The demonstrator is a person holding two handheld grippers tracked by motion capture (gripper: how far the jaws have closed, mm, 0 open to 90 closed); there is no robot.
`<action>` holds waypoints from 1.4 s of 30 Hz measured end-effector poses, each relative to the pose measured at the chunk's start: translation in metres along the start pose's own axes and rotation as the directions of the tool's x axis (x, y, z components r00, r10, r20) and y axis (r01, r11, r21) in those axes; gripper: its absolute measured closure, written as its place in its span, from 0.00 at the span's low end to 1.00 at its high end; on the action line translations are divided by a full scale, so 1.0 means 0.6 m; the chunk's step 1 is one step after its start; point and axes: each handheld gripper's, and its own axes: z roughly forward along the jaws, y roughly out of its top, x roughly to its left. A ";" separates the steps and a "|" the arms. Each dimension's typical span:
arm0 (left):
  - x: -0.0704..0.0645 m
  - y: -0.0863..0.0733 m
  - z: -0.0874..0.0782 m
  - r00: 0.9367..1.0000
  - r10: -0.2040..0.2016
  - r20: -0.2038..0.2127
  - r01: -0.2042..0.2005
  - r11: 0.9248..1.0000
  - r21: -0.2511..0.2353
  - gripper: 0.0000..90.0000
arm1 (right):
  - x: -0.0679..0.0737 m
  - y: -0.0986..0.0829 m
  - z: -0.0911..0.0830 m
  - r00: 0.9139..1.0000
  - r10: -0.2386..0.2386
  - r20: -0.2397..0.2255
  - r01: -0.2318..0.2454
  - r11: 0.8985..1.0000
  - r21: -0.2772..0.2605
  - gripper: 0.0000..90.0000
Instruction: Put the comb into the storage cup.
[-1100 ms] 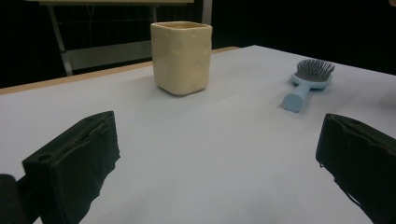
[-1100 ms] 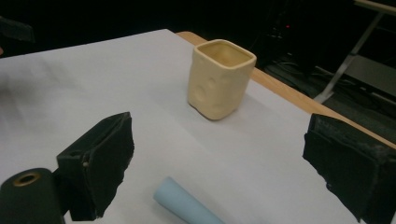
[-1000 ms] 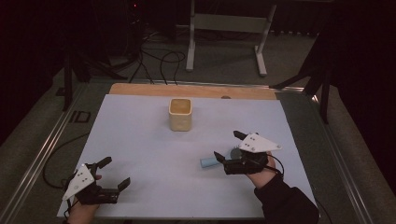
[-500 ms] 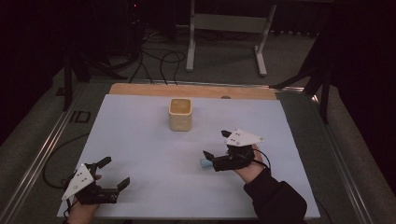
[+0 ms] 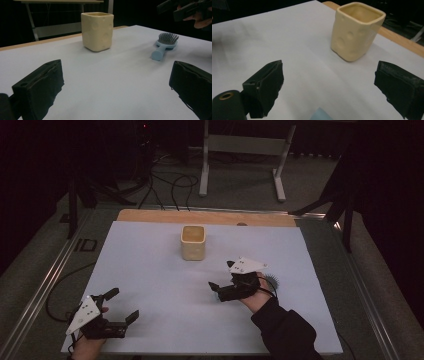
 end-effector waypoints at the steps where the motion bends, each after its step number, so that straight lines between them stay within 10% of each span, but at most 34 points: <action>1: 0.000 0.000 0.000 1.000 0.000 0.002 0.000 1.000 -0.002 0.00 | -0.002 -0.005 0.014 1.000 0.012 -0.001 -0.012 1.000 0.013 0.10; 15: 0.000 0.000 0.001 1.000 0.002 0.002 -0.002 1.000 0.002 0.00 | -0.005 -0.026 0.054 0.999 0.042 0.001 -0.042 0.996 0.083 0.16; 42: 0.000 0.000 0.001 1.000 0.001 0.005 -0.001 1.000 0.003 0.00 | -0.024 -0.038 0.095 0.996 0.069 0.062 -0.082 0.968 0.239 1.00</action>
